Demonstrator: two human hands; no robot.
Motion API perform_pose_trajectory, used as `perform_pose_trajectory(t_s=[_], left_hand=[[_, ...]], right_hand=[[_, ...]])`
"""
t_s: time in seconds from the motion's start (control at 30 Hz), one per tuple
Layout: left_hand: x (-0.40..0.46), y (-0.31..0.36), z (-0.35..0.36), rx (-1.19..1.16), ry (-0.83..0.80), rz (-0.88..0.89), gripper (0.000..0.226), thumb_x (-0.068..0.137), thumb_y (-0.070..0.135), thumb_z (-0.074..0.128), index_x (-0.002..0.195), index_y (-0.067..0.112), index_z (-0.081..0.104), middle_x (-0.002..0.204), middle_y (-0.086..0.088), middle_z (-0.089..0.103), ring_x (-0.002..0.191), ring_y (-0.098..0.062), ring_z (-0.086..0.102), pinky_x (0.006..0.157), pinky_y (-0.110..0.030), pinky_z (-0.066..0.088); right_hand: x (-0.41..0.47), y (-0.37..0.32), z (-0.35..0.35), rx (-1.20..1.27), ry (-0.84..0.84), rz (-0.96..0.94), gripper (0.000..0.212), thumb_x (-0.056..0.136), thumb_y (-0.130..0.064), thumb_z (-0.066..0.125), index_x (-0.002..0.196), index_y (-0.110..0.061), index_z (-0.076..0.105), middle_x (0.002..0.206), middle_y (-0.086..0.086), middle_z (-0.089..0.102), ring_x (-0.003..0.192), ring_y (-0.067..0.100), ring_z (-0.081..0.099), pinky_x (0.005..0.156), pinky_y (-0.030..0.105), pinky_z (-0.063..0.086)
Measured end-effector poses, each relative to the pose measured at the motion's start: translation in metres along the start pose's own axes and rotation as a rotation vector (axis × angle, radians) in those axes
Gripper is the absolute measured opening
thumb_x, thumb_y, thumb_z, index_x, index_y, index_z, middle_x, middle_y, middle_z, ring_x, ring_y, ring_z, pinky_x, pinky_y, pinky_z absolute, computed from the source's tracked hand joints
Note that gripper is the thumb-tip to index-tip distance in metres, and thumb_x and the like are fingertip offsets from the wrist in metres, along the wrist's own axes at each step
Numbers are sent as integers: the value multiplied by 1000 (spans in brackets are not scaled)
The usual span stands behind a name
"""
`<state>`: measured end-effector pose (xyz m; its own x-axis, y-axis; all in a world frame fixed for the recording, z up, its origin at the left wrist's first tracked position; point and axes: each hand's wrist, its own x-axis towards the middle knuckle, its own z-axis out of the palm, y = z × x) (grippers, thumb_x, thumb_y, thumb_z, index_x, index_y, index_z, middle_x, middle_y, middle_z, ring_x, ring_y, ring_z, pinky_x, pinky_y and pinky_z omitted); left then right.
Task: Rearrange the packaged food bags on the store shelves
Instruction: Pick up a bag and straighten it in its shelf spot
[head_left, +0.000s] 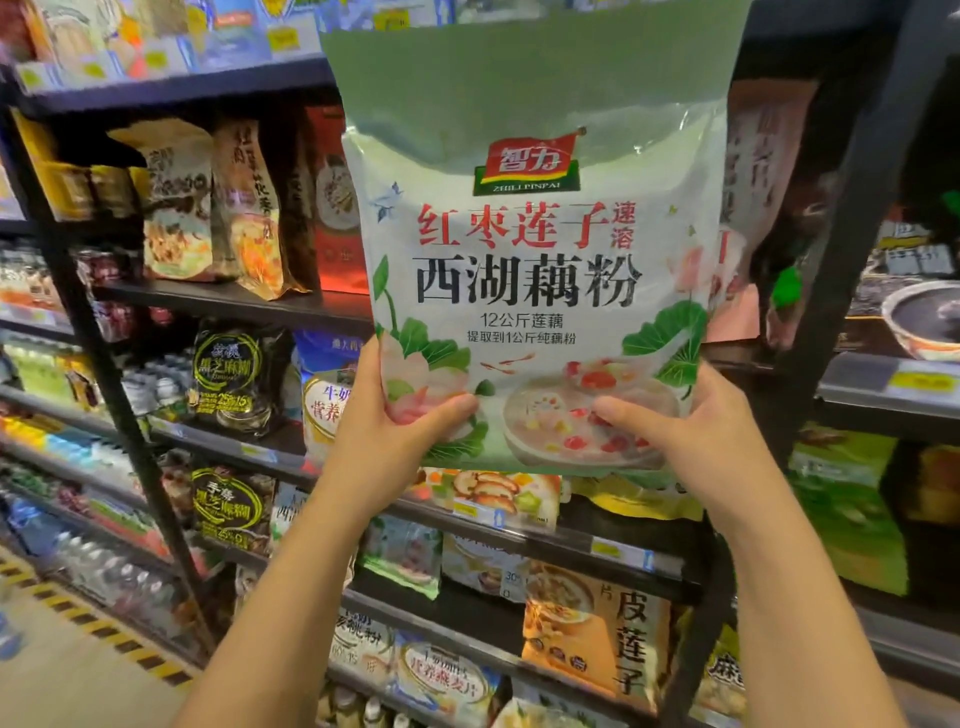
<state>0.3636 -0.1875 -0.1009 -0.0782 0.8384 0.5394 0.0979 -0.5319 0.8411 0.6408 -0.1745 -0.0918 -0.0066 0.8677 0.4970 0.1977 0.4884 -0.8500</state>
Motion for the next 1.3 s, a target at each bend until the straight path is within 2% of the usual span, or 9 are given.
perform_pose_trajectory(t_s=[0.17,0.3,0.53,0.67,0.83,0.97,1.07,1.2,1.3], left_hand=[[21,-43,-36,-43,-65,-26,79,77,29,87,143,27,44,125,12,72,107,-15,74,84,-17,57],[37,-81,-74,-83,-154,-43,85,75,35,89,145,27,42,124,8,73,106,-16,75,84,-18,58],[43,-147,-136,-113,-268,-35,77,78,22,85,143,22,44,124,9,73,108,-12,74,85,-21,59],[28,-197,-164,-92,-277,-35,80,81,26,88,146,34,42,133,14,68,118,-10,69,112,-42,47],[0,-272,-180,-61,-248,-73,87,77,33,88,149,36,40,138,13,65,121,-12,67,116,-48,42],[-28,-346,-186,-84,-252,-114,92,72,39,90,149,35,39,138,6,65,120,-21,69,105,-53,51],[-51,-405,-191,-61,-238,-140,77,74,30,90,138,33,48,126,3,71,109,-23,74,91,-45,61],[-78,-476,-198,-1,-202,-166,80,75,32,91,140,42,45,129,15,67,115,-6,68,105,-25,51],[-90,-517,-199,17,-176,-193,77,74,35,85,124,74,42,121,42,61,108,16,62,85,1,45]], right_hand=[[3,20,44,-44,24,48,47,78,-30,91,120,-38,70,114,-17,79,107,5,75,95,41,58],[-5,35,92,-65,91,73,47,79,-31,90,120,-38,70,113,-17,79,102,5,76,72,21,61],[-30,72,177,-147,192,100,51,83,-24,87,129,-26,67,114,-23,77,102,-2,74,80,9,56],[-46,107,213,-178,176,126,59,80,-36,87,134,-27,65,121,-19,76,110,1,72,95,30,61],[-73,173,249,-193,176,171,73,74,-52,87,139,-31,61,127,-19,73,119,4,69,105,46,55],[-101,237,273,-196,171,170,61,74,-49,85,130,-36,65,120,-26,74,111,-4,70,96,30,57],[-121,290,296,-180,162,166,57,76,-39,85,129,-34,65,117,-30,73,107,-9,69,82,6,53],[-136,362,323,-163,112,193,56,85,-20,85,136,-22,63,121,-26,74,109,-7,69,85,4,51],[-142,405,339,-174,99,194,59,85,-23,85,139,-24,61,124,-25,73,111,-7,68,86,6,52]])
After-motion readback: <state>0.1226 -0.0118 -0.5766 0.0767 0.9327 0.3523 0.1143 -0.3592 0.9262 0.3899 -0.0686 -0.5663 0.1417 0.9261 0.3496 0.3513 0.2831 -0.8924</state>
